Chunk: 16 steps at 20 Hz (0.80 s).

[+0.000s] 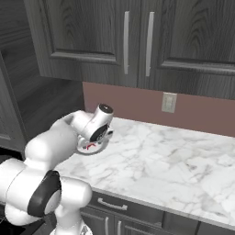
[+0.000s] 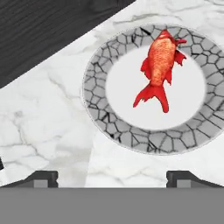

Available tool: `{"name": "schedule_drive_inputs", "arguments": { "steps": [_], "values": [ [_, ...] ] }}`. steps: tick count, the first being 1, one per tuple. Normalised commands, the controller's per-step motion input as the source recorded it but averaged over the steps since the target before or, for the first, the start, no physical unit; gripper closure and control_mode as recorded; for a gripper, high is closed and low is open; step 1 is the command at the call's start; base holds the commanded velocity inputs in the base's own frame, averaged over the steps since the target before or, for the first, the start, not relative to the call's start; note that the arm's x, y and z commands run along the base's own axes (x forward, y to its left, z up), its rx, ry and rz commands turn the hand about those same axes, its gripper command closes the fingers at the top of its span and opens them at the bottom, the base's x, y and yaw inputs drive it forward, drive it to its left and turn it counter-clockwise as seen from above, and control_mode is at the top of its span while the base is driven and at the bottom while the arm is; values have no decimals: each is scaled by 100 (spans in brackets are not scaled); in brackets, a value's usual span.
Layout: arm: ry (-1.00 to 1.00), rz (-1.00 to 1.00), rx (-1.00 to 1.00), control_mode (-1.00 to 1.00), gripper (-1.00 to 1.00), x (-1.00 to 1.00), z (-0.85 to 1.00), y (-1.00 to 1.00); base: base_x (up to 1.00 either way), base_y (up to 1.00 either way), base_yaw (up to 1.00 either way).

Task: Take the fish from the oven and place it on the plate on the counter.

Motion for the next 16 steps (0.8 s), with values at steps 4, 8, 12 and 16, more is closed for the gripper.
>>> {"name": "schedule_drive_inputs", "arguments": {
  "steps": [4, 8, 12, 16],
  "values": [
    [0, -18, 18, -100, -100, -81, 87, -51, 0, 0, 0],
    [2, -18, 12, -100, -100, -67, 100, -32, 0, 0, 0],
    [18, -15, 4, -100, -100, -49, 100, -12, 0, 0, 0],
    [26, -17, 0, -100, -100, -50, 100, -3, 0, 0, 0]
  ]
}}
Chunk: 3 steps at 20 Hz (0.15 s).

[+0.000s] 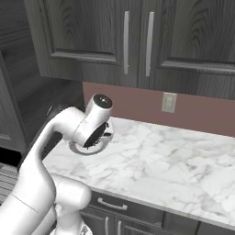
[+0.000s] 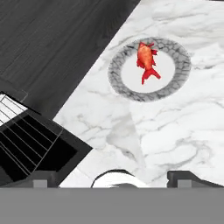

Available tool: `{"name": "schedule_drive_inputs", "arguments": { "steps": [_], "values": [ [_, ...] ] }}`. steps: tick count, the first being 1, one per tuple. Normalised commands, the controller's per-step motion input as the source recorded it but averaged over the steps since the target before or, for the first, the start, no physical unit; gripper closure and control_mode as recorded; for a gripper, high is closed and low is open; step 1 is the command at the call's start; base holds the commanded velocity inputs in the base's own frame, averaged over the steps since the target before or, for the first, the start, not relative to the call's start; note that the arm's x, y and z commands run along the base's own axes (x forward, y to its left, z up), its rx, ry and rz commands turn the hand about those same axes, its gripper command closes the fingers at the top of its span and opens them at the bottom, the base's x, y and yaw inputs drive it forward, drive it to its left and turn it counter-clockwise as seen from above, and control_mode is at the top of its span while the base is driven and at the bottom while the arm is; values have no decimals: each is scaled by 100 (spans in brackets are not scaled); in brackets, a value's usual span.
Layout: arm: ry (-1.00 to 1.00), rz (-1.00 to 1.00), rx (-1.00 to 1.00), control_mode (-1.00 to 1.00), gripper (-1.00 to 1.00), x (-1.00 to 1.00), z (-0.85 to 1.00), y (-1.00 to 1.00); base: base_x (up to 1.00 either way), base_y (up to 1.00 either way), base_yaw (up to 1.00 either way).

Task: Take the fish from the oven and place it on the plate on the counter.

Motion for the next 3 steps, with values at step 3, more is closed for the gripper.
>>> {"name": "schedule_drive_inputs", "arguments": {
  "steps": [3],
  "values": [
    [27, -21, 0, -100, -100, -57, 97, 0, 0, 0, 0]
  ]
}}
